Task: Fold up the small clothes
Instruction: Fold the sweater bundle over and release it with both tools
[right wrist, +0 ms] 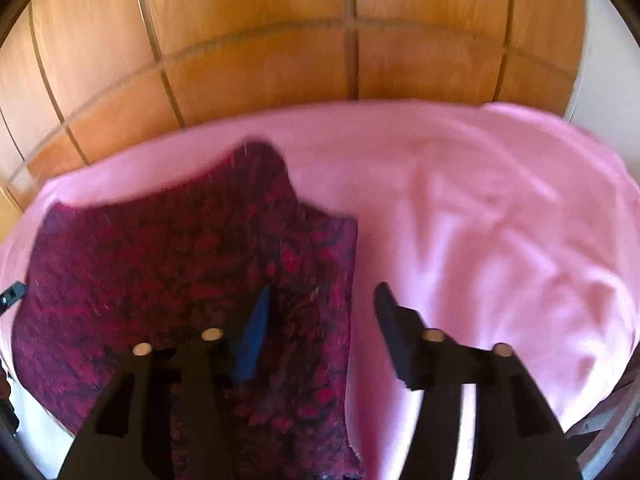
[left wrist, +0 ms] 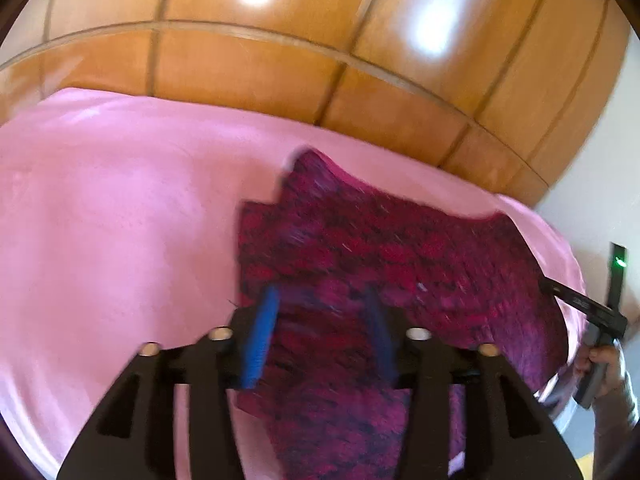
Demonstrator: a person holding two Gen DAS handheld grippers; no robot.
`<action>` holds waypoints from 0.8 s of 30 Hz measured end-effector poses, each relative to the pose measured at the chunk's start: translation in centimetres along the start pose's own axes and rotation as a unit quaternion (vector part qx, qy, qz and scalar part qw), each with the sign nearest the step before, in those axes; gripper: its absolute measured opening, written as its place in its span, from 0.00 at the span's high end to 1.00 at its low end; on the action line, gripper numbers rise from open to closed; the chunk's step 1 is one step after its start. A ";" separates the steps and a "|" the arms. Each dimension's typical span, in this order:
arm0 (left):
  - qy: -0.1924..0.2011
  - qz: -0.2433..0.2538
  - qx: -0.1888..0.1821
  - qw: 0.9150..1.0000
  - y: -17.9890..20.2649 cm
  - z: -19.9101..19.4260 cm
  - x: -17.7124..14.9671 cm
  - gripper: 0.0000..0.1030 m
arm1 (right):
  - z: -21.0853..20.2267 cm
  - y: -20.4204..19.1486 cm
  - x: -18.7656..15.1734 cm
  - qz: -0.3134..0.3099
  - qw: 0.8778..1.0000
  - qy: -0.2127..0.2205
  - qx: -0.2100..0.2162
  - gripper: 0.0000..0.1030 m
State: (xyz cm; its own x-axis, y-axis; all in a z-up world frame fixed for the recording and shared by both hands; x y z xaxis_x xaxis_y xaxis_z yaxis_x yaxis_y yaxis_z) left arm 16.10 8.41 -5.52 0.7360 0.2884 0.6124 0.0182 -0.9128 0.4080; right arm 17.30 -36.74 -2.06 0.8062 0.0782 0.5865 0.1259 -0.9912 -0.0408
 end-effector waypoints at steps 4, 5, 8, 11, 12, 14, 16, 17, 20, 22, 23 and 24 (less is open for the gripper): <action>-0.007 -0.064 -0.014 0.998 -2.3 1.2 2.4 0.46 | -1.3 -2.3 2.1 -0.007 0.999 0.039 0.030 0.31; -0.014 -0.078 -0.026 0.996 -2.7 1.9 3.2 0.46 | -1.1 -3.6 2.7 -0.022 0.998 0.044 0.036 0.27; -0.029 -0.077 -0.035 0.996 -2.4 3.4 4.9 0.47 | 0.7 -7.4 4.1 -0.058 0.996 0.045 0.048 0.24; -0.067 -0.094 -0.031 0.993 -2.4 6.1 6.3 0.57 | 2.6 -9.6 4.9 -0.075 0.995 0.034 0.053 0.21; -0.076 -0.103 -0.025 0.991 -2.7 7.0 6.6 0.64 | 3.2 -10.1 5.2 -0.080 0.995 0.031 0.051 0.21; -0.088 -0.123 -0.018 0.988 -3.3 8.7 7.3 0.79 | 4.7 -10.9 5.6 -0.091 0.995 0.024 0.041 0.20; -0.095 -0.134 -0.005 0.986 -3.7 10.1 7.7 0.81 | 6.7 -10.9 5.6 -0.091 0.996 0.003 0.026 0.20; -0.095 -0.128 0.019 0.987 -3.9 11.1 7.8 0.81 | 7.5 -10.8 5.3 -0.086 0.996 -0.007 0.024 0.20; -0.085 -0.114 0.033 0.989 -4.3 12.6 7.0 0.80 | 10.1 -10.1 5.0 -0.054 0.997 -0.031 0.041 0.17; -0.078 -0.112 0.033 0.990 -4.3 12.5 6.9 0.80 | 10.5 -9.9 4.8 -0.053 0.997 -0.031 0.039 0.16; -0.079 -0.109 0.036 0.990 -4.2 12.2 6.9 0.79 | 10.5 -10.0 4.8 -0.057 0.997 -0.030 0.033 0.16; -0.077 -0.104 0.043 0.991 -4.0 11.8 7.0 0.78 | 10.6 -10.2 4.8 -0.061 0.997 -0.028 0.030 0.16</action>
Point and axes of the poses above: each gripper's, at about its wrist camera, not at the fingertips, and z roughly the way its jaws point, y to its right, x to its top, the point moved 3 cm from there along z, roughly the way its jaws point, and after that the axes turned 7 degrees about -z, right-handed, at the moved point
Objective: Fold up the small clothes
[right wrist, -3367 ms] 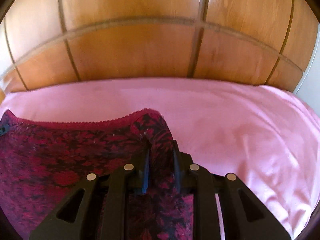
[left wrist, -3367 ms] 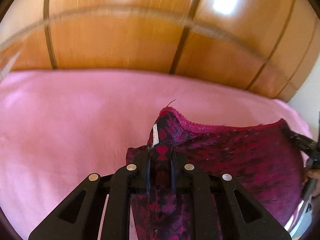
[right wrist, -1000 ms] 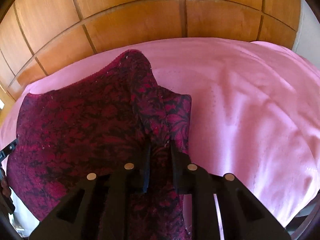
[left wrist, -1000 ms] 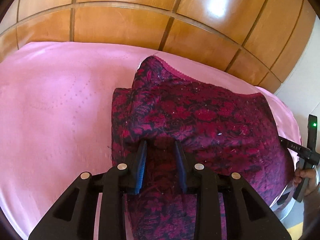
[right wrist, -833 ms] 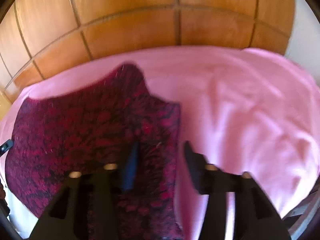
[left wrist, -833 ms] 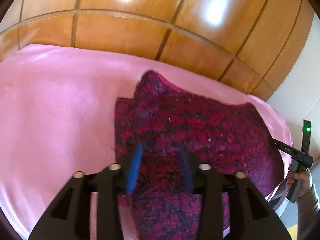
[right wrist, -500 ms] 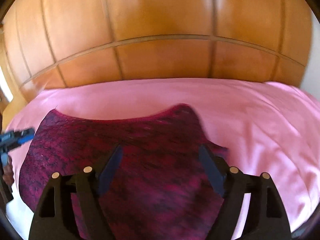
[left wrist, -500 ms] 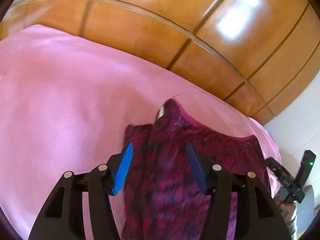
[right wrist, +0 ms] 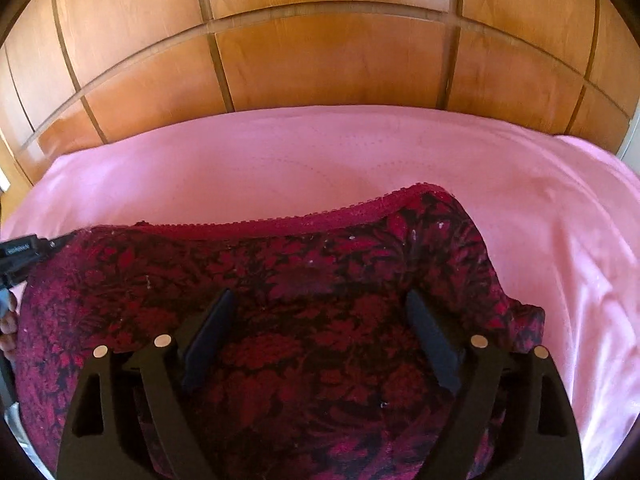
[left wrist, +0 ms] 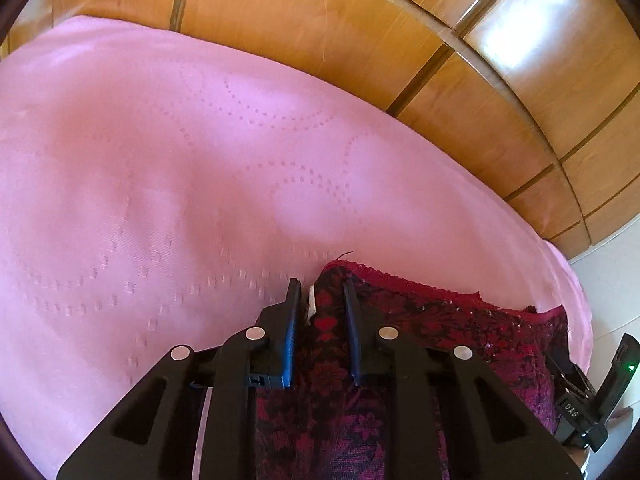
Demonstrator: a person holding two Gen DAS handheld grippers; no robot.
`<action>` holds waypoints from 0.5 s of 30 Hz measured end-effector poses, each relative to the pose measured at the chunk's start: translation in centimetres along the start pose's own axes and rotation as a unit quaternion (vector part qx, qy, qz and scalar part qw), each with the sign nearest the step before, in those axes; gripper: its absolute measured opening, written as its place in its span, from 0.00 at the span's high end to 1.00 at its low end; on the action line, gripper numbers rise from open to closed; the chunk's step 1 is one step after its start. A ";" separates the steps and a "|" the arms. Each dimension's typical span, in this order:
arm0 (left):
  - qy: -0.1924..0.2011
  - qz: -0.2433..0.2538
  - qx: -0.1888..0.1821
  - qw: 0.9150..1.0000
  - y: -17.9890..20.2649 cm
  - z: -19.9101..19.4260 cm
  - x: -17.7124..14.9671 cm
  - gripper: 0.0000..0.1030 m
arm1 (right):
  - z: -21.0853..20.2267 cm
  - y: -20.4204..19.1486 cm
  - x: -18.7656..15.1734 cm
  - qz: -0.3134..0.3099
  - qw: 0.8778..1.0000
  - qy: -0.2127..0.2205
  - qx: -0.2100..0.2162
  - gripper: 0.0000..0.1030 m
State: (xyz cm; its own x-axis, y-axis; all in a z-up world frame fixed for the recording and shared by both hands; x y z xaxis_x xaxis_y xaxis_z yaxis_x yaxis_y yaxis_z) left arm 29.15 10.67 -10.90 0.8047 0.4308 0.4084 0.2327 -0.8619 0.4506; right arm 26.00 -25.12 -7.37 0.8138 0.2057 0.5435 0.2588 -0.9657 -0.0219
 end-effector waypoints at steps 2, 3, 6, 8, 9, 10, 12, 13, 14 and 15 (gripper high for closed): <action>0.021 0.020 0.022 0.999 0.6 -1.5 -0.4 0.69 | 0.0 0.0 0.1 0.001 1.000 0.003 0.003 0.15; 0.036 0.035 0.039 0.998 1.0 -2.2 -0.7 0.66 | -0.1 0.1 -0.1 0.002 1.000 0.004 0.004 0.15; 0.076 0.083 0.065 0.991 2.4 -5.4 -2.4 0.62 | -0.4 0.0 -0.4 0.002 1.000 0.010 0.004 0.15; 0.099 0.108 0.080 0.986 2.6 -7.6 -4.1 0.62 | -0.5 0.1 -0.4 0.003 1.000 0.011 0.006 0.15; 0.106 0.115 0.084 0.984 2.6 -8.4 -4.9 0.62 | -0.7 0.2 -0.6 0.003 1.000 0.011 0.006 0.15; 0.110 0.122 0.085 0.983 2.5 -9.2 -5.7 0.62 | -0.7 0.2 -0.7 0.002 1.000 0.012 0.006 0.15; 0.118 0.132 0.092 0.980 2.0 -10.7 -7.3 0.58 | -0.9 0.0 -0.9 0.003 1.000 0.013 0.006 0.15; 0.122 0.134 0.095 0.979 1.7 -11.3 -8.2 0.54 | -1.0 0.2 -1.0 0.003 1.000 0.014 0.007 0.15; 0.124 0.135 0.096 0.978 1.4 -11.8 -8.9 0.53 | -1.0 0.1 -1.0 0.003 1.000 0.014 0.007 0.15; 0.124 0.135 0.097 0.978 1.1 -12.1 -9.4 0.53 | -1.0 0.2 -1.0 0.003 1.000 0.015 0.007 0.15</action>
Point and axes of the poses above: each gripper's, at about its wrist camera, not at the fingertips, and z roughly the way its jaws point, y to its right, x to its top, the point moved 3 cm from there along z, roughly the way its jaws point, and after that the axes turned 7 degrees about -z, right-handed, at the moved point
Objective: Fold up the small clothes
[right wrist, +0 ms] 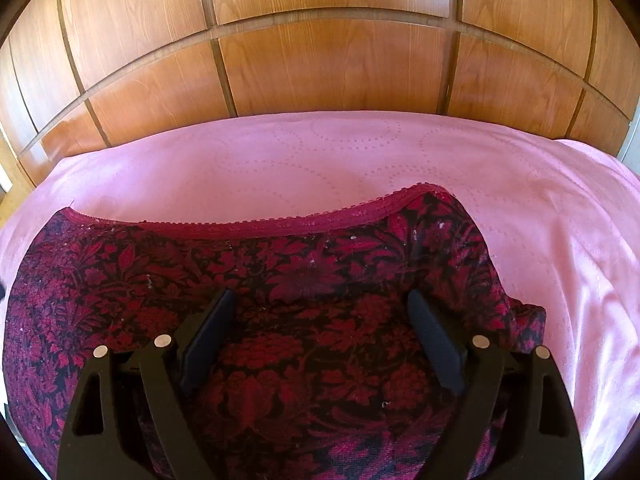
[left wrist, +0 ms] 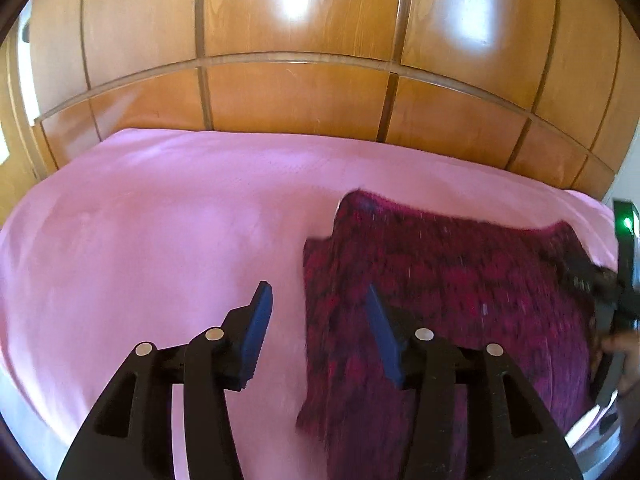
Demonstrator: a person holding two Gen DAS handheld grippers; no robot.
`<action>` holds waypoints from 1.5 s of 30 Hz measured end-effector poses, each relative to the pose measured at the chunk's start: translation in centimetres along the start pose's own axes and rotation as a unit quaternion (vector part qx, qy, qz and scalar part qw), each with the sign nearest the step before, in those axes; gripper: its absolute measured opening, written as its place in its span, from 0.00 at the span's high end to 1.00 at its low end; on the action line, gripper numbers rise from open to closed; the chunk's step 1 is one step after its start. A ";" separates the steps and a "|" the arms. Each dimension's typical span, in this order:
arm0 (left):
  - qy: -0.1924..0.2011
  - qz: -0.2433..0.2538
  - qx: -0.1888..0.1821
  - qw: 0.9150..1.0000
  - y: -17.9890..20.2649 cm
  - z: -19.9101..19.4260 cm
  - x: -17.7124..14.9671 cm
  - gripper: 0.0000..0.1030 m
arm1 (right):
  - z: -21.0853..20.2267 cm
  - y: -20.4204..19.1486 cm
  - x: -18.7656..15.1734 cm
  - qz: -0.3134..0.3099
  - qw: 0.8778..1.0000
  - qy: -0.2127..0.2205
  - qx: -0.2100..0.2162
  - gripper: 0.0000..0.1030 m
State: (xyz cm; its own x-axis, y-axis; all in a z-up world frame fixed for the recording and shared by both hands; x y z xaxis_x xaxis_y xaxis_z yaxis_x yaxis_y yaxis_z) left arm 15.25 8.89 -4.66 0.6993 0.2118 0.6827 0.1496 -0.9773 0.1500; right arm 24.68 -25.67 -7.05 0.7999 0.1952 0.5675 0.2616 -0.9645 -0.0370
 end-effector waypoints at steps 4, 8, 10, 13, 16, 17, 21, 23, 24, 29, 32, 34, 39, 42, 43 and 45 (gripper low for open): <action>-0.009 -0.005 0.001 1.000 -0.7 -1.3 -2.1 0.53 | 0.0 0.1 0.0 -0.001 1.000 0.001 0.001 0.15; -0.017 -0.009 -0.002 1.000 -1.5 -2.2 -3.8 0.53 | 0.0 0.1 0.1 -0.002 1.000 0.001 0.000 0.15; -0.017 -0.009 -0.003 1.000 -1.7 -2.4 -4.3 0.53 | -0.1 0.1 0.0 -0.002 1.000 0.001 0.000 0.15; -0.017 -0.008 -0.008 1.000 -1.8 -2.9 -5.0 0.53 | 0.0 0.1 0.1 -0.002 1.000 0.001 0.000 0.15; -0.014 -0.001 -0.007 1.000 -1.6 -3.4 -5.6 0.53 | 0.0 0.1 0.0 -0.003 1.000 0.001 0.000 0.15; -0.014 0.001 -0.007 1.000 -1.6 -3.6 -5.9 0.53 | -0.1 0.2 0.0 -0.003 1.000 0.001 0.000 0.15; -0.017 0.003 -0.012 1.000 -1.6 -3.7 -6.6 0.53 | -0.1 0.3 0.0 -0.004 1.000 0.002 -0.001 0.15; -0.019 0.003 -0.012 1.000 -1.6 -3.8 -6.9 0.53 | -0.1 0.3 0.0 -0.004 1.000 0.002 0.000 0.15; -0.020 0.004 -0.013 1.000 -1.6 -3.8 -7.0 0.53 | -0.1 0.2 0.0 -0.004 1.000 0.002 0.000 0.15; -0.023 0.004 -0.015 1.000 -1.5 -3.7 -7.4 0.53 | -0.1 0.3 0.0 -0.004 1.000 0.002 0.000 0.15; -0.030 0.005 -0.026 0.999 -1.3 -3.5 -7.6 0.60 | -0.1 0.3 0.0 -0.004 1.000 0.002 0.000 0.15; -0.045 0.009 -0.052 0.998 -1.0 -3.1 -7.9 0.82 | -0.1 0.3 0.0 -0.004 1.000 0.002 -0.001 0.15; -0.055 -0.001 -0.068 0.996 -1.7 -2.5 -8.4 1.00 | -0.3 0.2 -0.1 -0.002 1.000 0.007 -0.003 0.15; -0.102 -0.057 -0.056 0.992 -4.1 0.0 -10.0 1.00 | -0.2 0.3 0.0 0.000 1.000 0.005 0.000 0.15; -0.101 -0.073 -0.071 0.990 -4.9 0.3 -10.8 1.00 | -0.1 0.4 0.0 0.002 1.000 0.004 0.002 0.15; -0.098 -0.068 -0.071 0.990 -4.8 -0.4 -10.6 1.00 | -0.1 0.5 0.1 0.003 1.000 0.002 0.005 0.15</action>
Point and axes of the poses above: each gripper's, at about its wrist camera, not at the fingertips, and z roughly the way its jaws point, y to its right, x to its top, the point moved 3 cm from there along z, roughly the way its jaws point, and after that the axes turned 7 degrees about -z, right-handed, at the moved point
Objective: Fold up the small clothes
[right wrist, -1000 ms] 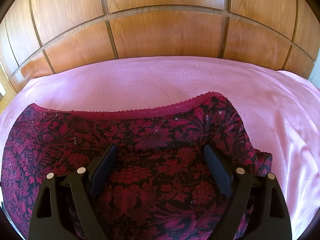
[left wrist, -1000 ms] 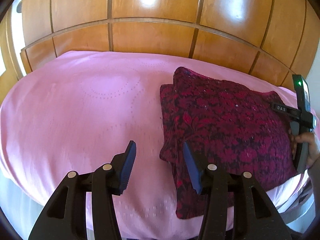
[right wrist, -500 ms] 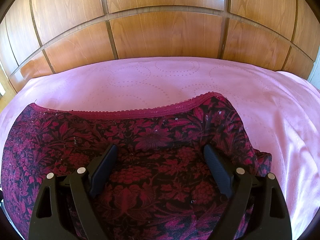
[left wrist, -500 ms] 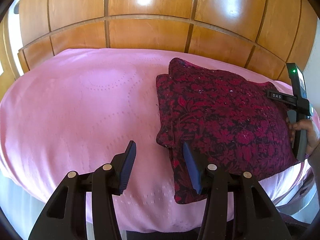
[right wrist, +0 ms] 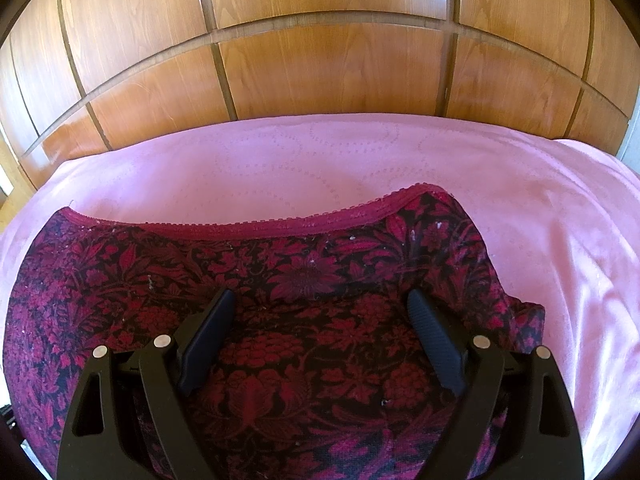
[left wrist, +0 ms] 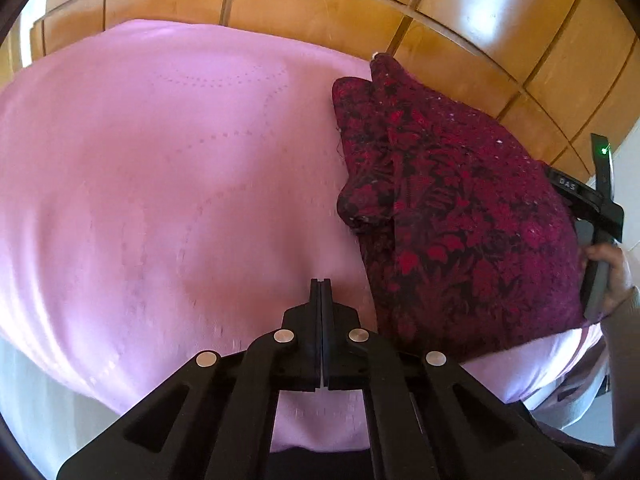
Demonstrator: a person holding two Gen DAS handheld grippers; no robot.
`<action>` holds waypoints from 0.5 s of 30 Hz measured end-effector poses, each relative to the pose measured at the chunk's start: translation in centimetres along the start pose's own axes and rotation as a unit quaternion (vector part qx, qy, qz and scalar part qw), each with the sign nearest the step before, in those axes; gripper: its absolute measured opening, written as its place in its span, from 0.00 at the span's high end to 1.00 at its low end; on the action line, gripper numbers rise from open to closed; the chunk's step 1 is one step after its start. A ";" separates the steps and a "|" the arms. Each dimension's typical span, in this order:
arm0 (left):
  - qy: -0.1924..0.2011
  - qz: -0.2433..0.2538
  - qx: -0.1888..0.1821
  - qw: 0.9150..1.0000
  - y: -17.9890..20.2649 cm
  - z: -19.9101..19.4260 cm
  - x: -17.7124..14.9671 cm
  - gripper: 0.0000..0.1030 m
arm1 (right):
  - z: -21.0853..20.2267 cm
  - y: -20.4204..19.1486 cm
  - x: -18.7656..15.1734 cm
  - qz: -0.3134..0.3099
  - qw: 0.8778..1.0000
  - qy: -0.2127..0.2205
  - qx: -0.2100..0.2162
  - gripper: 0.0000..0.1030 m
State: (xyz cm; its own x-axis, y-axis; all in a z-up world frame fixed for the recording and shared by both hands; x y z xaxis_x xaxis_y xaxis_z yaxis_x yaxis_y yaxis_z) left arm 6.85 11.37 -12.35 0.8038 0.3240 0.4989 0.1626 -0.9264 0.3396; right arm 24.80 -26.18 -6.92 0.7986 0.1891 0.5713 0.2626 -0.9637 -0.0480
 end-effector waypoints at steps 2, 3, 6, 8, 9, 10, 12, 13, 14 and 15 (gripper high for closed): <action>0.021 0.011 0.003 1.000 0.4 -1.2 0.5 1.00 | 0.1 0.1 0.1 -0.002 1.000 -0.001 0.000 0.14; 0.032 0.010 0.002 0.999 0.4 -1.8 0.9 1.00 | 0.1 0.1 0.1 -0.002 1.000 -0.002 0.001 0.14; 0.066 0.009 -0.011 0.998 1.0 -3.7 1.9 1.00 | 0.1 0.1 0.1 -0.003 1.000 -0.003 0.006 0.13; 0.084 0.025 -0.021 0.996 2.3 -4.7 2.4 0.97 | -0.1 0.1 0.2 -0.003 1.000 -0.005 0.012 0.13; 0.089 0.034 -0.026 0.995 2.9 -4.8 2.7 0.94 | -0.3 0.1 0.3 -0.004 1.000 -0.005 0.020 0.12; 0.092 0.042 -0.030 0.994 3.4 -4.9 2.8 0.86 | -0.5 0.2 0.4 -0.004 1.000 -0.005 0.029 0.11; 0.090 0.055 -0.045 0.993 4.9 -4.3 3.0 0.73 | -1.8 0.6 0.7 -0.004 0.999 0.002 0.052 0.09; 0.088 0.061 -0.049 0.993 5.5 -3.9 3.0 0.71 | -2.4 0.9 0.7 -0.004 0.998 0.008 0.058 0.08; 0.086 0.071 -0.051 0.993 6.4 -3.3 3.0 0.71 | -3.2 1.5 0.7 0.000 0.998 0.016 0.063 0.08; 0.083 0.081 -0.051 0.992 7.2 -2.8 3.0 0.71 | -4.1 2.4 0.6 0.007 0.997 0.023 0.068 0.07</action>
State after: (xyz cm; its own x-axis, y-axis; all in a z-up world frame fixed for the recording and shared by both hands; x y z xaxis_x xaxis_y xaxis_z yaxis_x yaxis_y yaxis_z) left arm 8.83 6.23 -6.17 0.7081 0.2075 0.6750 -0.0268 -0.9473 0.3194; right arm 23.73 -29.18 -3.31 0.7786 0.1635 0.6059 0.3241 -0.9315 -0.1652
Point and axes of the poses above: each gripper's, at about its wrist camera, not at the fingertips, and z roughly the way its jaws point, y to its right, x to its top, the point moved 3 cm from there along z, roughly the way its jaws point, and after that the axes turned 7 degrees about -z, right-handed, at the moved point
